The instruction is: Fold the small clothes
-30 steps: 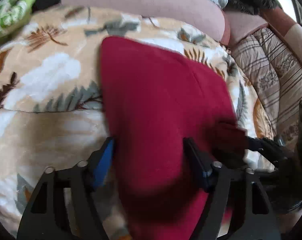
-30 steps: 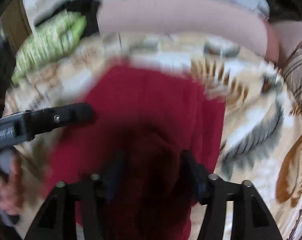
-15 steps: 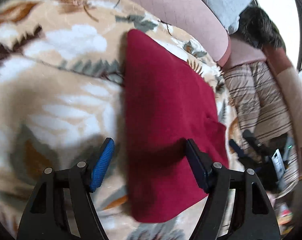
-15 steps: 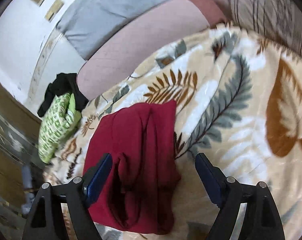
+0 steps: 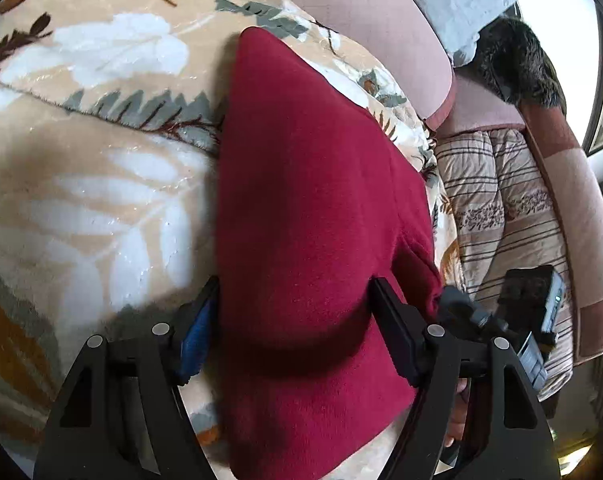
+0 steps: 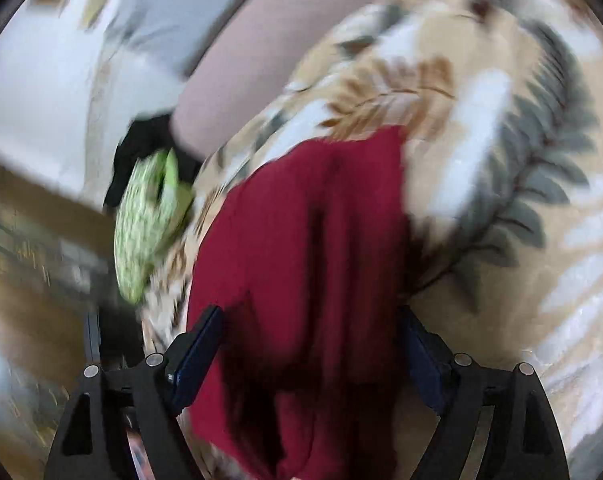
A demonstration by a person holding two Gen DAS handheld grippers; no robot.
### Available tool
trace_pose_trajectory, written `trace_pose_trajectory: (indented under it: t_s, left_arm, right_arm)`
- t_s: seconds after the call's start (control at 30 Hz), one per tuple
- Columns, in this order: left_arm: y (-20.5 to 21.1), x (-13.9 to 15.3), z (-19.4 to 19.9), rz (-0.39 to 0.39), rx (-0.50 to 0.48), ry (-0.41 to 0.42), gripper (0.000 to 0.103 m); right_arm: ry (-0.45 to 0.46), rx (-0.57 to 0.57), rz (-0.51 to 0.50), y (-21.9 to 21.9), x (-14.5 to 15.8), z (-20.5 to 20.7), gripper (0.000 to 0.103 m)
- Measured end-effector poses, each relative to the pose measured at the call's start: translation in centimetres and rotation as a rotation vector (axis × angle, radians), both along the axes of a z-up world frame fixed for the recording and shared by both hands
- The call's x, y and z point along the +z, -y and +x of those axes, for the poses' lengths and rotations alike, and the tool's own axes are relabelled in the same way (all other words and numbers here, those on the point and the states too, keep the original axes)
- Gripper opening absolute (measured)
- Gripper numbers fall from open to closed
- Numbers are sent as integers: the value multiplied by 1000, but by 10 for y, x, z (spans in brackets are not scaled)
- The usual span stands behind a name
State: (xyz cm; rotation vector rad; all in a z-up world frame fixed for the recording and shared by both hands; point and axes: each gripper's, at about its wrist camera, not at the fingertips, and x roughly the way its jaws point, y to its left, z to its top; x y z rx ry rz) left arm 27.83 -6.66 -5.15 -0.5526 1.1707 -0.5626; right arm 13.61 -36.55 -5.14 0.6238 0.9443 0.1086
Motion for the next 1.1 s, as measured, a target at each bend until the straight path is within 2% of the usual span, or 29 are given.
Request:
trace_pose_trajectory:
  t_s: [0.07, 0.13, 0.27, 0.33, 0.43, 0.47, 0.57, 0.67, 0.77, 0.87, 0.9, 0.97, 1.07, 1.1]
  left_arm:
    - [1, 0, -1, 8, 1, 7, 73]
    - [1, 0, -1, 11, 0, 9, 73]
    - [1, -2, 1, -3, 7, -2, 73]
    - [1, -3, 2, -6, 11, -6, 73]
    - [1, -3, 3, -5, 14, -5, 73]
    - [1, -3, 3, -6, 14, -6, 74]
    - [0, -4, 3, -13, 14, -9, 74]
    - [0, -4, 3, -12, 13, -9, 74]
    - [0, -4, 3, -11, 12, -8, 74]
    - [0, -4, 4, -12, 12, -11, 75]
    - [0, -4, 3, -10, 12, -10, 75]
    - [1, -3, 3, -3, 13, -4, 76]
    - [6, 0, 0, 34, 12, 27, 74]
    - [8, 2, -2, 65, 10, 52, 67]
  right_arm:
    - [-22, 38, -69, -9, -4, 1, 84]
    - [-24, 23, -70, -8, -11, 0, 84]
    - [31, -73, 50, 6, -11, -3, 84]
    - [56, -73, 81, 5, -9, -4, 84]
    - [70, -1, -45, -10, -2, 1, 84]
    - [84, -1, -44, -9, 0, 0, 84]
    - [115, -74, 47, 3, -3, -3, 84]
    - [119, -192, 190, 22, -18, -8, 86]
    - [147, -257, 297, 34, -24, -12, 87]
    - [201, -316, 393, 42, -25, -15, 93]
    - [184, -296, 366, 39, -23, -11, 96]
    - [118, -202, 243, 23, -18, -1, 96]
    - [51, -73, -63, -12, -10, 11, 95]
    - [38, -39, -169, -24, -8, 15, 91]
